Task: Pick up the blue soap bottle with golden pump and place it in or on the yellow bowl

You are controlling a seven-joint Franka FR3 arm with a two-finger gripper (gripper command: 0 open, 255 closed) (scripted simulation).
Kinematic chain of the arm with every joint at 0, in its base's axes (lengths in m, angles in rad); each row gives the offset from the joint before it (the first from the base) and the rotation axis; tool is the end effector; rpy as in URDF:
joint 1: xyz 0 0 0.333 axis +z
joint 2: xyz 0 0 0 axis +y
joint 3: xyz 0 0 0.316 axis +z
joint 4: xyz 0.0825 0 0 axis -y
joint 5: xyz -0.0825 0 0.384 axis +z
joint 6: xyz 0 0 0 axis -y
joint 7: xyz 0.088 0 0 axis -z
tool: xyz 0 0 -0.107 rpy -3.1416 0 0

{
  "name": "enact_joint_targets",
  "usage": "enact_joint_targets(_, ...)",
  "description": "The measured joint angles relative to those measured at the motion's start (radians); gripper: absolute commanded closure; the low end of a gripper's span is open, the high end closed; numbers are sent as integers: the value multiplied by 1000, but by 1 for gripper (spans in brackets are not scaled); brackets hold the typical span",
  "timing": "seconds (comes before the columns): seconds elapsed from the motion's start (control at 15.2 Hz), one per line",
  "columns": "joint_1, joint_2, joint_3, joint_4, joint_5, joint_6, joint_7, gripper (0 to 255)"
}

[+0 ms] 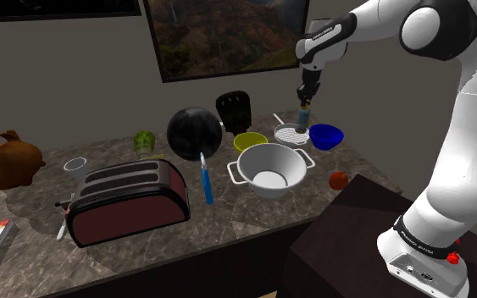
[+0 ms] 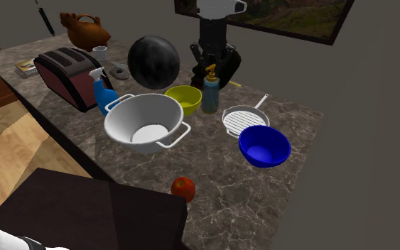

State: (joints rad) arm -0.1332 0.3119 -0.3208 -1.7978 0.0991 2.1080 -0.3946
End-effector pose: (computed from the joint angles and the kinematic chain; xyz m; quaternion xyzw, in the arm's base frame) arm 0.5784 -0.2613 0.3840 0.9988 -0.0471 0.0048 0.0084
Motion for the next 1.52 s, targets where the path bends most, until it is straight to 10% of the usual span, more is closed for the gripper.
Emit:
enact_joint_targets(0.66, 89, 174, 61, 335, 15, -162, 174, 255)
enact_joint_targets(1.25, 96, 549, 111, 1024, 45, -472, 309, 255)
enact_joint_targets(1.52, 105, 586, 115, 1058, 46, -471, 324, 255)
